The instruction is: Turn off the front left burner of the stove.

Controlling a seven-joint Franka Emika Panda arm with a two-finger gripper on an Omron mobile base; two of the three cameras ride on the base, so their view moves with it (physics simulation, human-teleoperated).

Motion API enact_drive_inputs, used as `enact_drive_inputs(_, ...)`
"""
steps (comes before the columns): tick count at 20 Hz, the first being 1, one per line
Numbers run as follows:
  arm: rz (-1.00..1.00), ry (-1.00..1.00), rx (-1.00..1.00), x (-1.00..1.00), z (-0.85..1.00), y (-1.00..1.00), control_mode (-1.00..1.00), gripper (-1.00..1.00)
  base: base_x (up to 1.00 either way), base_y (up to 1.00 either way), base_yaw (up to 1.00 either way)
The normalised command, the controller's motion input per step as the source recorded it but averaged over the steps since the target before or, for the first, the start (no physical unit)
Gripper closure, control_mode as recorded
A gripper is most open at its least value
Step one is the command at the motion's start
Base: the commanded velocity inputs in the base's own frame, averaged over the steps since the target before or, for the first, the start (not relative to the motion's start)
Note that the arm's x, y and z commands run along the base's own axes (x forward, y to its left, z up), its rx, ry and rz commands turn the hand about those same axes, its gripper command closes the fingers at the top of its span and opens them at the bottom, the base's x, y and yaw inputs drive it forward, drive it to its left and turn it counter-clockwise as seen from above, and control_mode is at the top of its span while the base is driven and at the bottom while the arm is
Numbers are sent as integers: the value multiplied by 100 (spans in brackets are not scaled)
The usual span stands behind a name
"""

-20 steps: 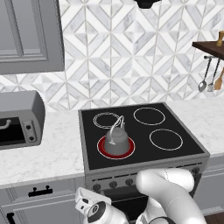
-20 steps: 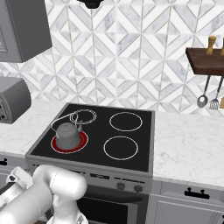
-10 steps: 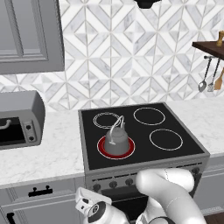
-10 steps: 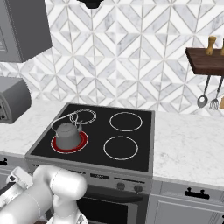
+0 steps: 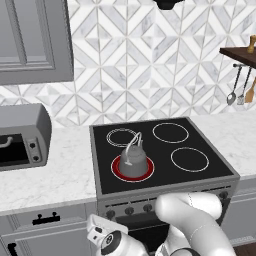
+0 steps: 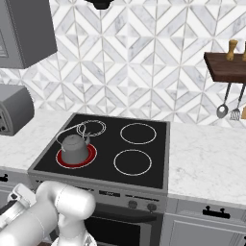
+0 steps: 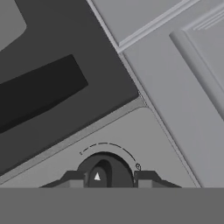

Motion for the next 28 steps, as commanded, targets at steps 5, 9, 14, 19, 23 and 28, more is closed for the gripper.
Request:
enact_drive_inputs(5, 0, 0, 7, -1, 0, -32, -100, 100, 0, 0, 0)
enact_drive_inputs(9, 3, 0, 27, -1, 0, -48, -100, 100, 0, 0, 0)
enact_drive_inputs(14, 1, -1, 32, 0, 13, -29, -100, 100, 0, 0, 0)
enact_drive_inputs(19, 0, -8, 34, 0, 28, -7, -100, 100, 0, 0, 0)
enact_drive_inputs(23, 0, -12, 42, 0, 32, -1, -100, 100, 0, 0, 0)
enact_drive_inputs(28, 0, -17, 43, 0, 22, -3, -100, 100, 0, 0, 0)
